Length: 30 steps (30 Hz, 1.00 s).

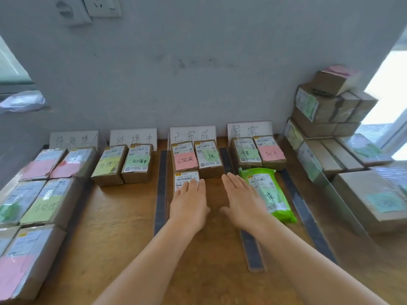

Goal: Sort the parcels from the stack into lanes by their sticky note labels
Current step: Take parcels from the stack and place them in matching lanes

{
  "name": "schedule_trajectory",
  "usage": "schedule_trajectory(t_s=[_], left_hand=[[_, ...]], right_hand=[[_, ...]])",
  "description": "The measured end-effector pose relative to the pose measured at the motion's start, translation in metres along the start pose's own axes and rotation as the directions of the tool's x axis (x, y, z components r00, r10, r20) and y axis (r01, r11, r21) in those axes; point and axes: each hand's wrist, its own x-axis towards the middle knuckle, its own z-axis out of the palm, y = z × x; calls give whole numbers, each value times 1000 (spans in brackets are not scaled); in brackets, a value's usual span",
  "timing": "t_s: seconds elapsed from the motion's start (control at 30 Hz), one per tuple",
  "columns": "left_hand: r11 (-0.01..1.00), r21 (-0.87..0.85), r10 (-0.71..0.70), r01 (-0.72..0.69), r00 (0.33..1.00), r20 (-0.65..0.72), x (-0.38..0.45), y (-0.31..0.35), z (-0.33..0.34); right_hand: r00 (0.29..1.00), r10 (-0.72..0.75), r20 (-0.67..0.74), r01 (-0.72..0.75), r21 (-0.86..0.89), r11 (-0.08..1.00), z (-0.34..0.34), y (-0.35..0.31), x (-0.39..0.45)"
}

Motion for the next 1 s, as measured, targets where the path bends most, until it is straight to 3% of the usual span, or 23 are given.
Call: schedule_trajectory(t_s=[0.4, 1.0], left_hand=[[976, -85, 194, -200, 978, -76, -2, 92, -30], [951, -173, 241, -258, 964, -109, 13, 329, 4]], right_hand=[[978, 137, -155, -134, 30, 991, -63, 74, -53], [963, 193, -190, -171, 125, 977, -128, 287, -117]])
